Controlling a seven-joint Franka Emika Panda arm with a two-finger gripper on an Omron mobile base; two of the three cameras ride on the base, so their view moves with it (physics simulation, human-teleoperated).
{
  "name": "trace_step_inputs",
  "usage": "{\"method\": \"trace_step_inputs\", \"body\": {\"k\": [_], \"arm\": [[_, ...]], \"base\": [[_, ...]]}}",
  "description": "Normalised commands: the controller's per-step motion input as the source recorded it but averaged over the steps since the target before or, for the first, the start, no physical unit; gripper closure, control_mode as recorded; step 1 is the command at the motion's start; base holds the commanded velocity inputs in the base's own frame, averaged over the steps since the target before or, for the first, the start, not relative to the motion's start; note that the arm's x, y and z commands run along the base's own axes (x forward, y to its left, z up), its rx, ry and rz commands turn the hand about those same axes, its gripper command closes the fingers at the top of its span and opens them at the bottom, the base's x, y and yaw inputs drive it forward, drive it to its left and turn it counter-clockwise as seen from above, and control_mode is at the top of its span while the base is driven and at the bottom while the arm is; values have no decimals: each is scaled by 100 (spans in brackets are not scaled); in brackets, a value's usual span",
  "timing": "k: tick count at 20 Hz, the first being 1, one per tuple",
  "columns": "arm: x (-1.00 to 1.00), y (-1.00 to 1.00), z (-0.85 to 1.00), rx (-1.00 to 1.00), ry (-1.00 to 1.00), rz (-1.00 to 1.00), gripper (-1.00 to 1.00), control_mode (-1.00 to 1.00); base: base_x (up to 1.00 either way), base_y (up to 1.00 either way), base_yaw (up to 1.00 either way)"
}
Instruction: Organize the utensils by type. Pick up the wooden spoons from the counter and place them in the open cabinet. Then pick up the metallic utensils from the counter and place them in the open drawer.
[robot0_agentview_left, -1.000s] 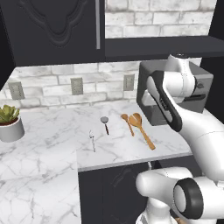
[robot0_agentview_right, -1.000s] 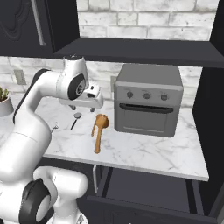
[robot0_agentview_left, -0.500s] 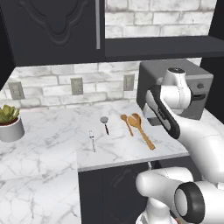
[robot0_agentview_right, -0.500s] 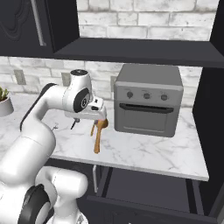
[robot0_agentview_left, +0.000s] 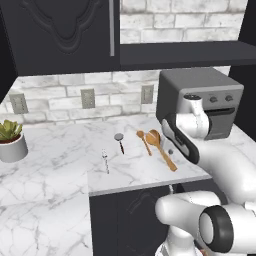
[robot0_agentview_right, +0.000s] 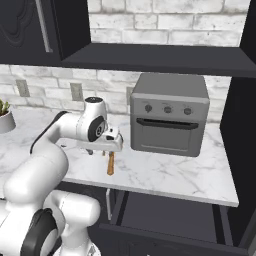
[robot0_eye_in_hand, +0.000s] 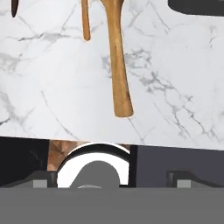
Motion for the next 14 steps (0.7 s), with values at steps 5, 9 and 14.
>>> {"method": "trace_step_inputs", "body": {"k": [5, 9, 14], "arm": [[14, 0, -40, 0, 18, 0, -100, -100], [15, 0, -37, 0, 17, 0, -100, -100], [18, 0, -32, 2, 7, 1, -100, -100]], "base": [[0, 0, 0], [0, 0, 0], [0, 0, 0]]}}
